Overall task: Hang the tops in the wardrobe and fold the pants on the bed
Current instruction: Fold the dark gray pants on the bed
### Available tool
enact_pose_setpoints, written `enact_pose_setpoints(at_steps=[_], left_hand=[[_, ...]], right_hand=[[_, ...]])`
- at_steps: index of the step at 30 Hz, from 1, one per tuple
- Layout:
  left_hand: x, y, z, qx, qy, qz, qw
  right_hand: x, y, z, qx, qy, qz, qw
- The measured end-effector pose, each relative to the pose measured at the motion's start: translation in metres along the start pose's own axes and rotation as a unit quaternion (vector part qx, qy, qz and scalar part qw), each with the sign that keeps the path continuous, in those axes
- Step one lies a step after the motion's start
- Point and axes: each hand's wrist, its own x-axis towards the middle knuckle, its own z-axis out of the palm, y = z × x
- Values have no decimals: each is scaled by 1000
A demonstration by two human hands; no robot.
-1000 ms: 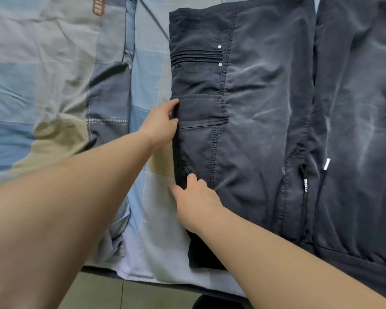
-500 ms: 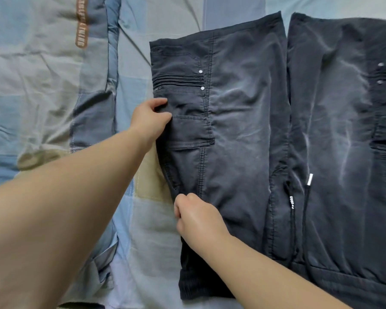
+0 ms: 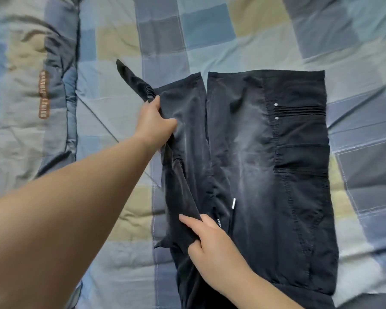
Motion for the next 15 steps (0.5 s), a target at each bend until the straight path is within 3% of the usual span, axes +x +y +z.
enact_pose_setpoints(at_steps=[8, 12, 15], left_hand=[[-15, 129, 144, 121, -65, 118, 983], [-30, 151, 215, 170, -127, 120, 970], [-39, 153, 255, 218, -168, 120, 954]], right_hand=[[-53, 68, -109, 86, 85, 89, 989], [-75, 116, -141, 61, 101, 139, 983], [-87, 151, -150, 68, 94, 131, 985]])
